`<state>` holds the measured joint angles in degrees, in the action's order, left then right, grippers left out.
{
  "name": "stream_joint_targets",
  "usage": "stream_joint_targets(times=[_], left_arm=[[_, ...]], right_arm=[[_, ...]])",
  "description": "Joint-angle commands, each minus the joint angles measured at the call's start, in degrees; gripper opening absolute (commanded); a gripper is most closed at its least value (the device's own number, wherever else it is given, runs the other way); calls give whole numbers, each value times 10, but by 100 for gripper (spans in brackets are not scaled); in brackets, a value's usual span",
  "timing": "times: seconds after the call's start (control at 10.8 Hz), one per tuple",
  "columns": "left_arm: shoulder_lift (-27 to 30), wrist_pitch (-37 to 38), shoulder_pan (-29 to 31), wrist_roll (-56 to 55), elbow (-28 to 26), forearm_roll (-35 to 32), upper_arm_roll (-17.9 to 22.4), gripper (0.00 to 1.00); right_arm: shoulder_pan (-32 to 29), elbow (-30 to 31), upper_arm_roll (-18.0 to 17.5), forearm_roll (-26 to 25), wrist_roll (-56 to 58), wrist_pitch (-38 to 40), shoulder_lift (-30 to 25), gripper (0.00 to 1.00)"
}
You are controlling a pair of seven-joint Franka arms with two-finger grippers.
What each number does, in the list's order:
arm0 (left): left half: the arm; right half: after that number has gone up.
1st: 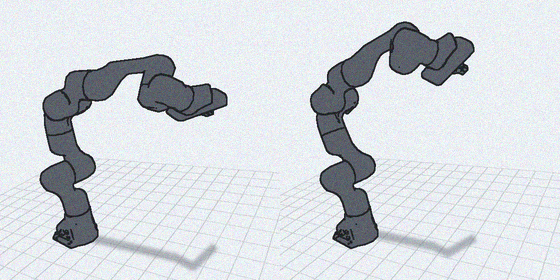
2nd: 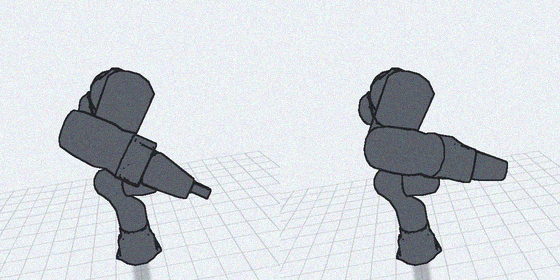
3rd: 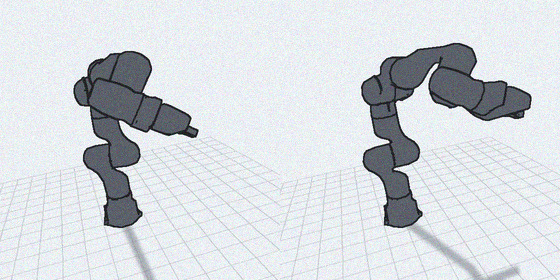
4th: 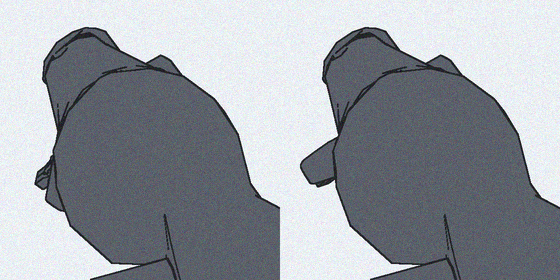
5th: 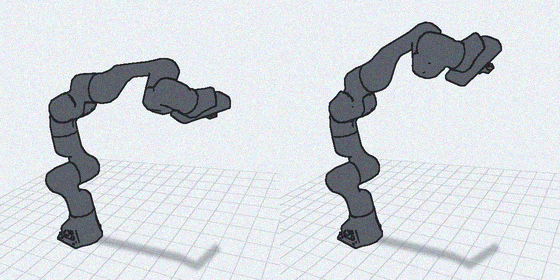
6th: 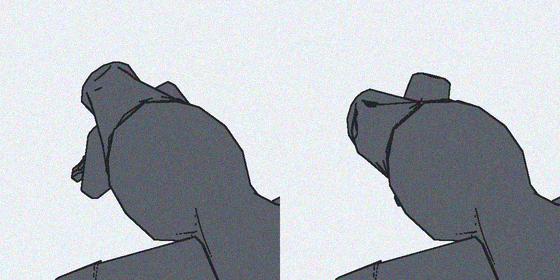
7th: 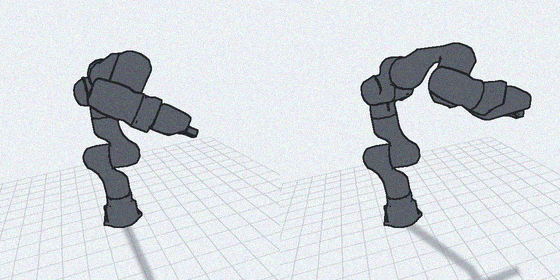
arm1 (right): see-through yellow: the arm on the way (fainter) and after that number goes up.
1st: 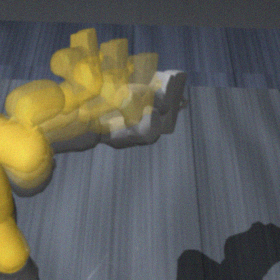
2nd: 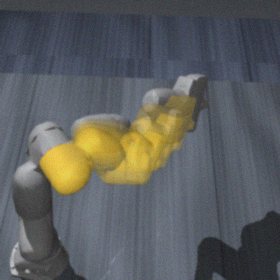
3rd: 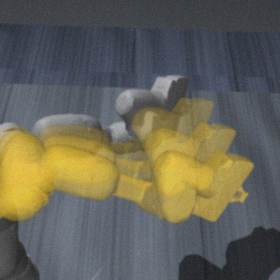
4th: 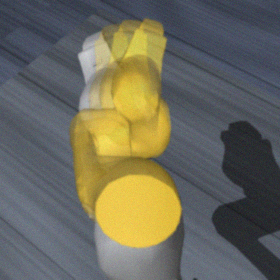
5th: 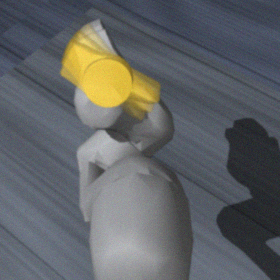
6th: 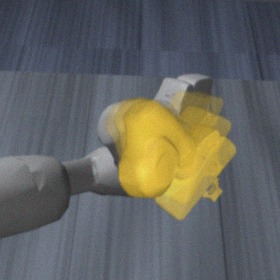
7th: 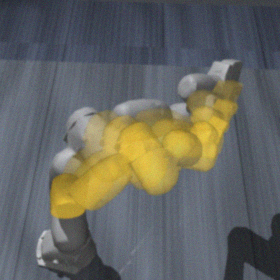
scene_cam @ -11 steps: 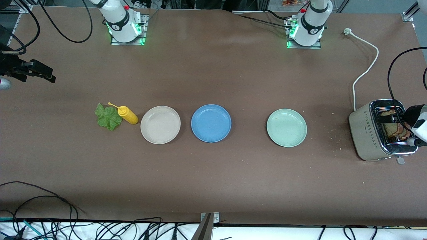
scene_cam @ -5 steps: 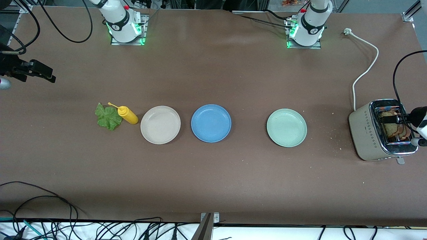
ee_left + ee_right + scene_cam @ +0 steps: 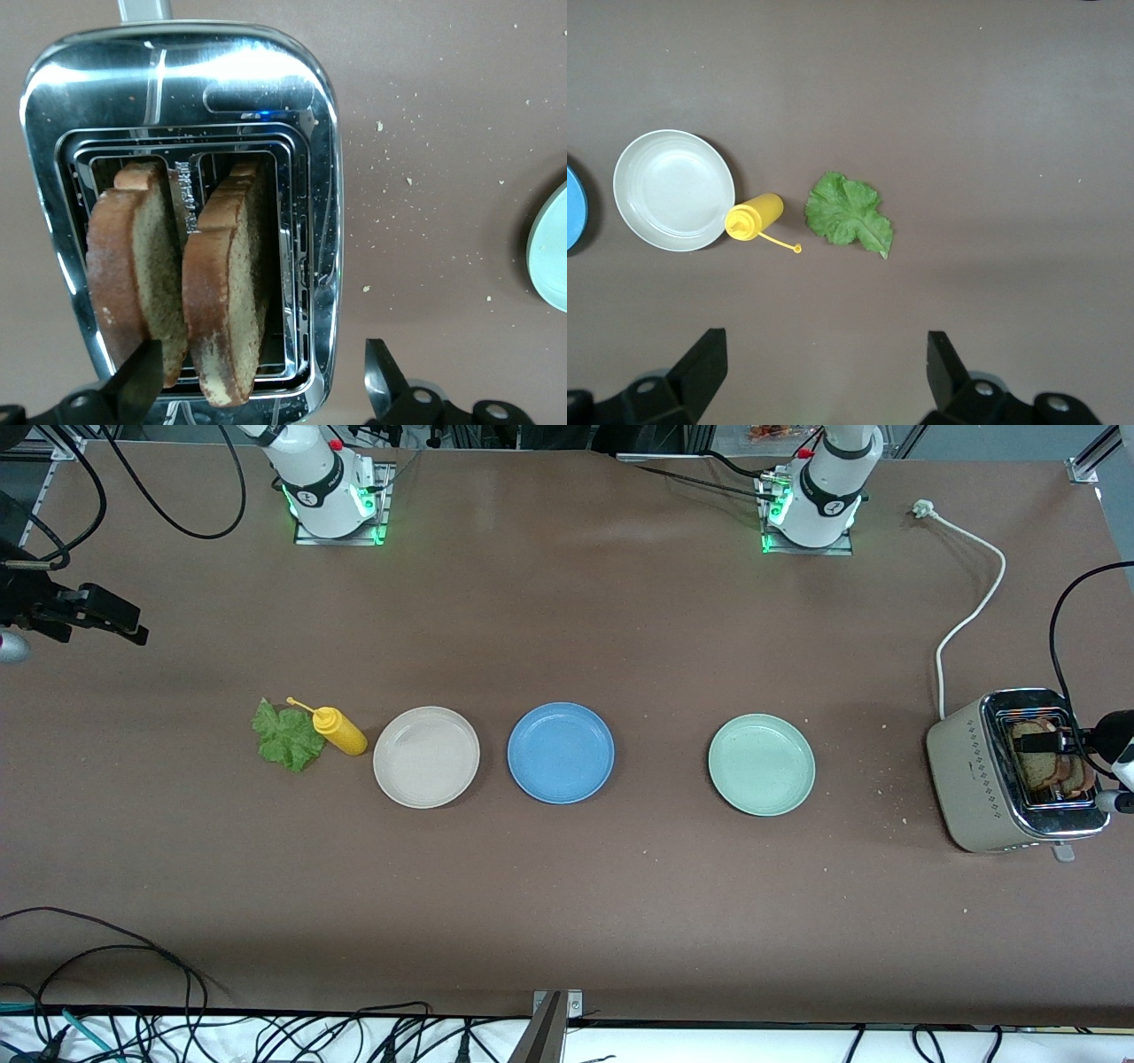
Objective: Make sandwich in blue plate with both arms
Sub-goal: 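Move the left gripper over the toaster and lower onto a bread slice, then close the left gripper on the bread slice in the toaster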
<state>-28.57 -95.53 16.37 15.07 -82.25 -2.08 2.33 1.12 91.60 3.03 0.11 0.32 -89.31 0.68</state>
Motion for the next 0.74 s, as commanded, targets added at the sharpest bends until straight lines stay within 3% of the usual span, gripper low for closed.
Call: stream_joint_targets(times=[0.0, 0.37, 0.65], left_arm=[[-12, 0, 3, 17, 18, 0, -1, 100], [-16, 0, 3, 21, 19, -2, -1, 70], [-15, 0, 3, 23, 19, -6, -2, 38]], right_arm=[[-1, -8, -2, -3, -2, 11, -2, 100], [-1, -8, -2, -3, -2, 11, -2, 100], [-1, -8, -2, -3, -2, 11, -2, 100]])
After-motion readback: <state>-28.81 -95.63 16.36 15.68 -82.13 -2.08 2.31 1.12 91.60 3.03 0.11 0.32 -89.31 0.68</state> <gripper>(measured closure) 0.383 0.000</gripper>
